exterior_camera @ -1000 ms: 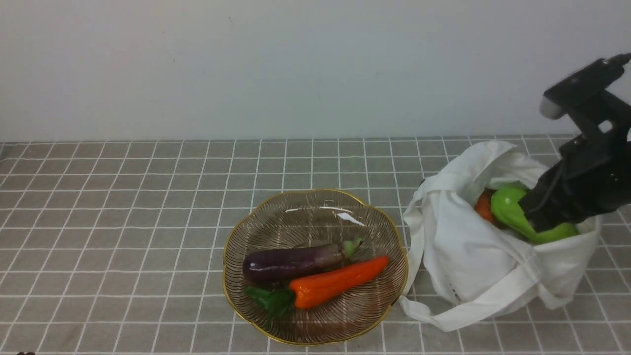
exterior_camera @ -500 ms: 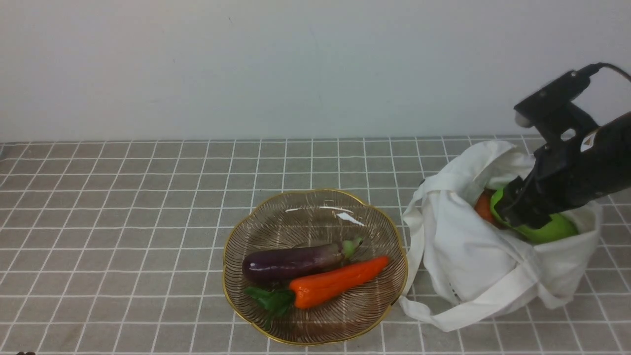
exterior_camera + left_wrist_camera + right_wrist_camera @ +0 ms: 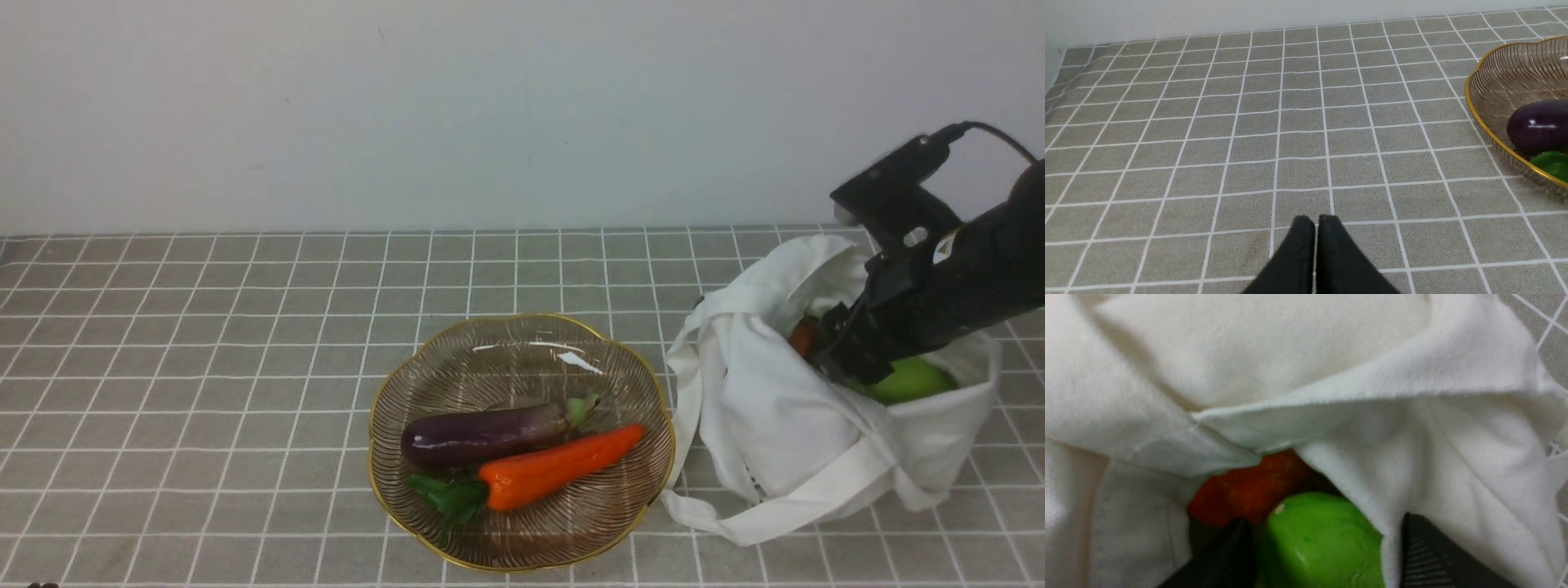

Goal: Take vegetables from bag on grey coffee tablecloth place on plate.
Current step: 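Reach into the cloth bag and grasp the green vegetable inside with the right gripper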

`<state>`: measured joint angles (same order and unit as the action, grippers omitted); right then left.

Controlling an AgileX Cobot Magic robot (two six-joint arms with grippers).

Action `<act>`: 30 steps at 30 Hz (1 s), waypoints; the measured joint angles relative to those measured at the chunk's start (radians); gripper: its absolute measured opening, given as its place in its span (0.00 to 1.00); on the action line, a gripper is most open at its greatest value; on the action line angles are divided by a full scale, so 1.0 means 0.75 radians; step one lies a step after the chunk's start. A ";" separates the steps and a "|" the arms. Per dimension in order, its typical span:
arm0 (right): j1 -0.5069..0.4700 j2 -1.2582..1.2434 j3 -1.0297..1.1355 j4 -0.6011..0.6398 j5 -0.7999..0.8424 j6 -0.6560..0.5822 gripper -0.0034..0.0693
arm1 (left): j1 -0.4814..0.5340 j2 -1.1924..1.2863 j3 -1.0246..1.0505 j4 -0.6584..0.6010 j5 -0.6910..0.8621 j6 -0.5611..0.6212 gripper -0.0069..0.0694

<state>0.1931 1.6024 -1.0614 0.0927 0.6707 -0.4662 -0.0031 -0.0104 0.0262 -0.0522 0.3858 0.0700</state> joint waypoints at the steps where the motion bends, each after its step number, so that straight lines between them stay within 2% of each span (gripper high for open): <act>1: 0.000 -0.008 0.000 0.000 0.008 0.000 0.51 | 0.000 0.000 0.000 0.000 0.000 0.000 0.08; 2: 0.000 -0.018 0.000 0.000 0.016 0.000 0.46 | 0.000 0.000 0.000 0.000 0.000 0.000 0.08; 3: 0.000 -0.036 0.000 0.000 0.030 0.000 0.34 | 0.000 0.000 0.000 0.000 0.000 0.000 0.08; 4: 0.000 -0.042 0.000 0.000 0.032 0.000 0.32 | 0.000 0.000 0.000 0.000 0.000 0.000 0.08; 5: 0.000 -0.067 0.000 0.000 0.053 0.003 0.18 | 0.000 0.000 0.000 0.000 0.000 0.000 0.08; 8: 0.000 -0.124 0.000 0.000 0.077 0.004 0.05 | 0.000 0.000 0.000 0.000 0.000 0.000 0.08; 12: 0.000 -0.179 0.000 0.018 0.095 0.013 0.03 | 0.000 0.000 0.000 0.000 0.000 0.000 0.08; 17: 0.000 -0.206 0.000 0.144 0.168 0.018 0.03 | 0.000 0.000 0.000 0.001 0.000 0.000 0.08; 22: 0.001 -0.159 0.000 0.207 0.186 -0.089 0.05 | 0.000 0.000 0.000 0.000 0.000 0.000 0.08; 25: 0.001 -0.119 0.000 0.210 0.179 -0.117 0.09 | 0.000 0.000 0.000 0.000 0.000 0.000 0.08; 30: 0.001 -0.060 0.000 0.150 0.130 -0.121 0.30 | 0.000 0.000 0.000 0.000 0.000 0.000 0.08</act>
<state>0.1942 1.5575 -1.0614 0.2050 0.7679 -0.5573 -0.0031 -0.0104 0.0262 -0.0520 0.3858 0.0700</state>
